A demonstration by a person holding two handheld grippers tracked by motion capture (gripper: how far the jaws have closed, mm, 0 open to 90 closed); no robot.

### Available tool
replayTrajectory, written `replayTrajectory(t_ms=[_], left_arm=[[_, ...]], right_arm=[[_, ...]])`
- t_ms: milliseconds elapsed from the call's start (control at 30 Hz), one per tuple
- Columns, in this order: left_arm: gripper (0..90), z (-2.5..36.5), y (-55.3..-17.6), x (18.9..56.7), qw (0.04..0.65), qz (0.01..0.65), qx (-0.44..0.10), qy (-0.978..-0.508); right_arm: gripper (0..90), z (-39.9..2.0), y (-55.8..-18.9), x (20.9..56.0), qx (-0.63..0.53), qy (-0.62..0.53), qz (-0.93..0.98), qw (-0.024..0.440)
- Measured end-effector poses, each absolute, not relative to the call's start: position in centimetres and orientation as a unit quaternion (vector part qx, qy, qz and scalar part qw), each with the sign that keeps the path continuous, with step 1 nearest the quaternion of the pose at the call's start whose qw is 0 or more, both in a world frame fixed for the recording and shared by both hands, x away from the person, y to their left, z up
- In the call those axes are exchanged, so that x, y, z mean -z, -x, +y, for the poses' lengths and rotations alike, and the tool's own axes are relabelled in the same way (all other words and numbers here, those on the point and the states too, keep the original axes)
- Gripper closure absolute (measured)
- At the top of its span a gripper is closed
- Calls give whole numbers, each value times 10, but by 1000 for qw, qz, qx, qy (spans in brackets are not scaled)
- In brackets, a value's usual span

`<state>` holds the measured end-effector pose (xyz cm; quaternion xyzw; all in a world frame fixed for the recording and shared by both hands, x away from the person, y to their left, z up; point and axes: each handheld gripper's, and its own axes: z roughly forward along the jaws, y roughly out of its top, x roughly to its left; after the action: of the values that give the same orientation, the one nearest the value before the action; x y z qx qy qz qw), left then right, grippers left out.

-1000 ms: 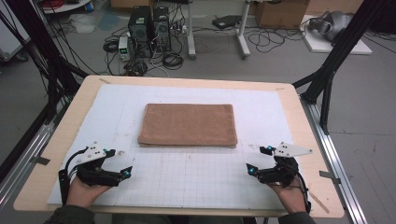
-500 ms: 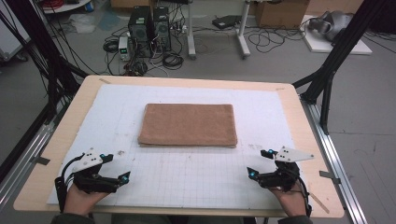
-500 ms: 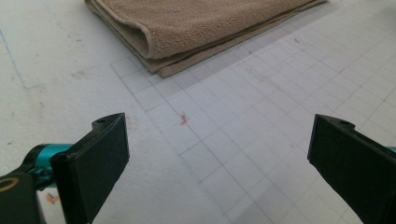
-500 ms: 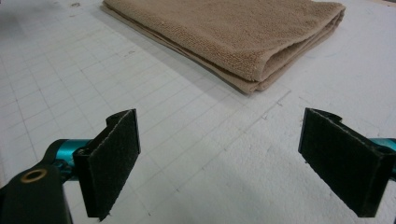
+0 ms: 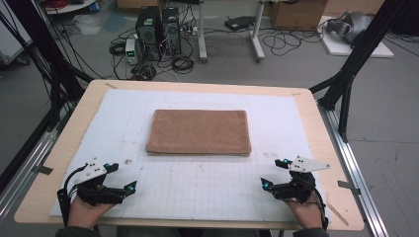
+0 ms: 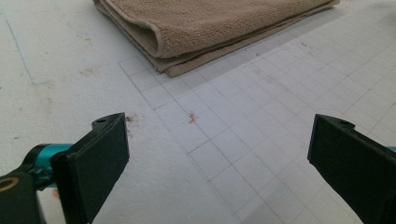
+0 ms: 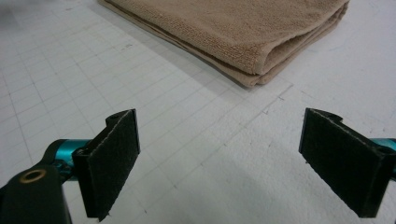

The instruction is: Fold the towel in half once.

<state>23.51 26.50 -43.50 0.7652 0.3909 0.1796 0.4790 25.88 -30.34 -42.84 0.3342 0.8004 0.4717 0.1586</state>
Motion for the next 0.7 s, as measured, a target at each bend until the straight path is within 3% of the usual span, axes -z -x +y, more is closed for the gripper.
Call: replayTrajectory(t_ms=[700], left_arm=[[59,262,-237,433,481,388,-176,-766]], right_arm=[[116,-302,-259,425,-471,-330,802,163]])
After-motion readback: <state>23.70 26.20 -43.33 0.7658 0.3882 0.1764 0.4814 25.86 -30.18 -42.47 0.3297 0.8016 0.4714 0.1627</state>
